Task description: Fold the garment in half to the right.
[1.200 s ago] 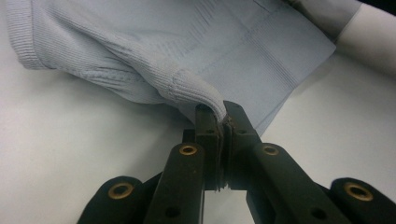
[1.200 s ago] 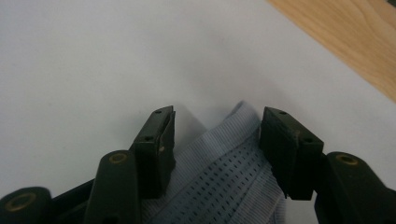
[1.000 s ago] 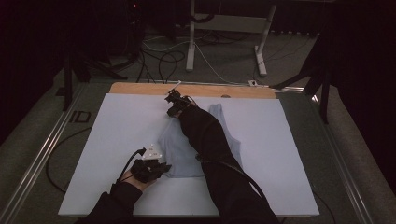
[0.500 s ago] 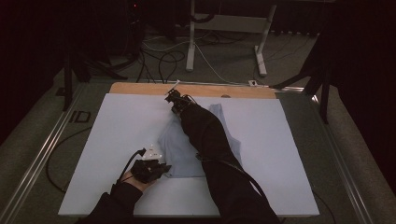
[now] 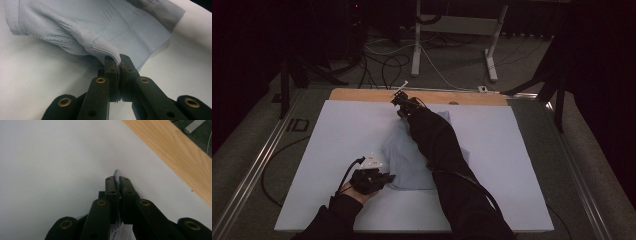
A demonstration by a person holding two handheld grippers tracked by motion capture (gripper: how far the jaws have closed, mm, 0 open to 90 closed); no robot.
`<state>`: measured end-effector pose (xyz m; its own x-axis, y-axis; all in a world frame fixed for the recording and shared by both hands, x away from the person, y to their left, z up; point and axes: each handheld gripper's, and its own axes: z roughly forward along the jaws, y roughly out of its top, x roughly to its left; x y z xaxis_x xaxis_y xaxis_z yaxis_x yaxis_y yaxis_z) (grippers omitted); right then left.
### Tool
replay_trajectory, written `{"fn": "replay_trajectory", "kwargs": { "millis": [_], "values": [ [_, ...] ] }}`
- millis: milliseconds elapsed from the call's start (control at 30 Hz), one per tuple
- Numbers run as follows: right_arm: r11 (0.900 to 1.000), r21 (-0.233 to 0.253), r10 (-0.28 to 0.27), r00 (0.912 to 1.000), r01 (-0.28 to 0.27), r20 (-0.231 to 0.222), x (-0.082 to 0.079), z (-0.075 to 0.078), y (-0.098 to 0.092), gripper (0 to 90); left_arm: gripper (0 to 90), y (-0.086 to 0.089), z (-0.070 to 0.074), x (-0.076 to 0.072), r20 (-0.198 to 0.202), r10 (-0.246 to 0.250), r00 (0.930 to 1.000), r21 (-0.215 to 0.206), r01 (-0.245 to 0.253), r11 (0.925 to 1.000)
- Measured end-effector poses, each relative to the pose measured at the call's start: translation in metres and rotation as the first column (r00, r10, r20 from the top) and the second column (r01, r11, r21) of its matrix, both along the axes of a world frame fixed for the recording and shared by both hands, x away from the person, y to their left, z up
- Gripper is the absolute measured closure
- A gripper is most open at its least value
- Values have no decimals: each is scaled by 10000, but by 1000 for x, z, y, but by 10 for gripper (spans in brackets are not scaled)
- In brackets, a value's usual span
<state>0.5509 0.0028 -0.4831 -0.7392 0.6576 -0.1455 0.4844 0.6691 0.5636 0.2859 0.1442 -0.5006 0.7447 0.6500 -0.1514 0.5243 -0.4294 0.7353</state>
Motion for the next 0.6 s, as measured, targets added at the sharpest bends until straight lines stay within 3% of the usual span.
{"fn": "replay_trajectory", "kwargs": {
  "millis": [167, 367, 600],
  "values": [
    [9999, 115, -48, 10000, 47, 80, -1, 5, -4, 868, 876, 0, 5, 0, -30, -40, 10000, -170, 40, 9998],
    [9995, 297, -83, 9995, 74, 318, -5, 22, -14, 868, 876, -12, 18, -3, 398, -254, 9989, 314, 242, 9992],
    [9984, 573, -67, 9989, 41, 456, -8, 35, -27, 868, 876, -28, 34, -5, 595, -731, 9955, 279, 715, 9970]
  ]
}}
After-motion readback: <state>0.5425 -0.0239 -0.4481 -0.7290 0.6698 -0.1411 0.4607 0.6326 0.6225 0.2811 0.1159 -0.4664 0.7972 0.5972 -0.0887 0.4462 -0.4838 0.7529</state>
